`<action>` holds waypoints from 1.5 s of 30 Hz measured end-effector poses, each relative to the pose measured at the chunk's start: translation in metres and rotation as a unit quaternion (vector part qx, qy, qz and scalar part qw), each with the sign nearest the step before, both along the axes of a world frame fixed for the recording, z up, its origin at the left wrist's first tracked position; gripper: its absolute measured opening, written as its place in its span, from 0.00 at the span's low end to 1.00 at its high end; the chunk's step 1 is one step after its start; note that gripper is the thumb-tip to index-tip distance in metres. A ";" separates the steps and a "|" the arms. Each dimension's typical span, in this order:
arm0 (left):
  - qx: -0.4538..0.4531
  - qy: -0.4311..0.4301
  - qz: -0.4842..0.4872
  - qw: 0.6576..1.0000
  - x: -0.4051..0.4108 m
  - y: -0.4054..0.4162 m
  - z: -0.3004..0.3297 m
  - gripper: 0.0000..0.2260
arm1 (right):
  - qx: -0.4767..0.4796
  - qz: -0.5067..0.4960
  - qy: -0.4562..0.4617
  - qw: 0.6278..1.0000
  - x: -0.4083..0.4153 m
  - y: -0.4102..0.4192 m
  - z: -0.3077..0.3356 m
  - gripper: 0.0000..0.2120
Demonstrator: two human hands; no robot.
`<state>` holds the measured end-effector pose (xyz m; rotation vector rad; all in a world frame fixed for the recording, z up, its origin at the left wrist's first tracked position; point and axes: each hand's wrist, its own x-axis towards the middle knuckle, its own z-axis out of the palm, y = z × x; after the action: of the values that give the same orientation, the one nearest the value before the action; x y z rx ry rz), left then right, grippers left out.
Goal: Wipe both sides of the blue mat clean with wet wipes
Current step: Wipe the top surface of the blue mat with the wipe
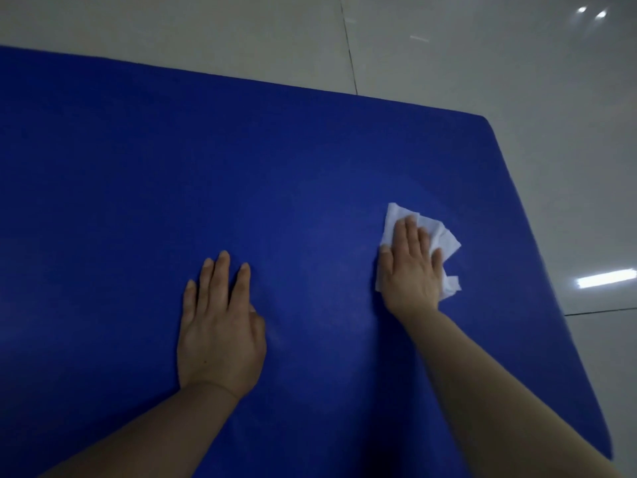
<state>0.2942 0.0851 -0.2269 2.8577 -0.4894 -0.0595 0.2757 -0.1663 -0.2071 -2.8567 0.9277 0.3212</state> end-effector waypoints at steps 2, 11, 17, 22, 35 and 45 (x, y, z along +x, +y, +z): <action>0.000 -0.001 -0.001 1.000 0.000 0.000 -0.001 0.26 | 0.001 -0.035 0.000 0.999 0.005 0.005 0.001 0.27; 0.006 -0.002 -0.004 1.000 0.001 -0.001 0.002 0.26 | 0.002 0.240 -0.083 0.967 0.013 0.064 -0.006 0.29; -0.006 0.000 -0.003 1.000 0.000 0.000 0.001 0.26 | -0.011 -0.047 -0.016 0.999 0.031 0.025 -0.001 0.27; 0.002 -0.008 -0.011 1.000 0.001 0.000 0.003 0.26 | 0.059 0.263 -0.047 0.962 0.038 0.105 -0.002 0.33; -0.009 0.004 -0.008 1.000 0.001 0.000 0.004 0.26 | 0.023 0.216 -0.014 0.976 0.044 0.080 0.000 0.33; -0.125 0.016 -0.035 0.991 0.027 -0.003 0.016 0.22 | 0.009 0.055 -0.028 0.998 0.046 0.005 -0.005 0.28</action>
<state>0.3210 0.0822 -0.2105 2.5903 -0.5489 -0.0514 0.3220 -0.1617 -0.2117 -2.8901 0.7559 0.2583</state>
